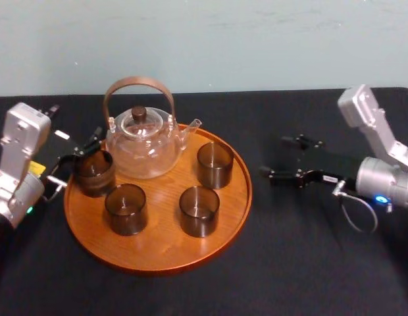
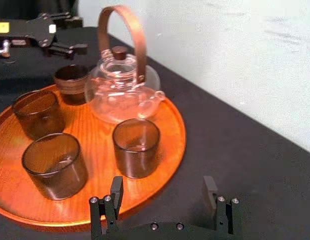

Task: Pick up the glass from the table and place it on the tray.

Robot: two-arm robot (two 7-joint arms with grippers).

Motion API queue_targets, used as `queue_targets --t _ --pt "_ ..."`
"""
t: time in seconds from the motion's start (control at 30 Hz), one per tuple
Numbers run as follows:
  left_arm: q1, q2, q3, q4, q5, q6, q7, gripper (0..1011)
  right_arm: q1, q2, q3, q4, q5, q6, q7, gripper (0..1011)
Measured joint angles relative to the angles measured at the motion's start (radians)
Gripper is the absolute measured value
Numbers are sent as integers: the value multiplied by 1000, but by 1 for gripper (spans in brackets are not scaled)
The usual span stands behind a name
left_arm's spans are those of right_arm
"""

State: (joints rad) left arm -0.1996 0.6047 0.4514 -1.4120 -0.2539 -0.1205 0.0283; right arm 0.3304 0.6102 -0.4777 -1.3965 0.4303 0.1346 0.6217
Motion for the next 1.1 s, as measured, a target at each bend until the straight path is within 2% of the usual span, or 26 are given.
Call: queue_targets --t 0.13,0.33,0.57,0.67,0.8,1.1 --pt "0 0 0 0 0 0 0 1001 -42 18 38 -40 11 -15 -46 1003" --pt "0 0 0 0 0 0 0 1002 -88 16 86 -76 14 -34 -116 1003" --pt "0 0 0 0 0 0 0 1001 -139 -20 138 -104 -21 -71 -240 1002" --pt "0 0 0 0 0 0 0 1001 -163 -49 162 -110 -47 -92 -309 1002" --pt "0 0 0 0 0 0 0 1001 -181 -78 179 -109 -74 -113 -366 1002" --pt "0 0 0 0 0 0 0 1001 -206 -136 202 -67 -106 -146 -421 1002"
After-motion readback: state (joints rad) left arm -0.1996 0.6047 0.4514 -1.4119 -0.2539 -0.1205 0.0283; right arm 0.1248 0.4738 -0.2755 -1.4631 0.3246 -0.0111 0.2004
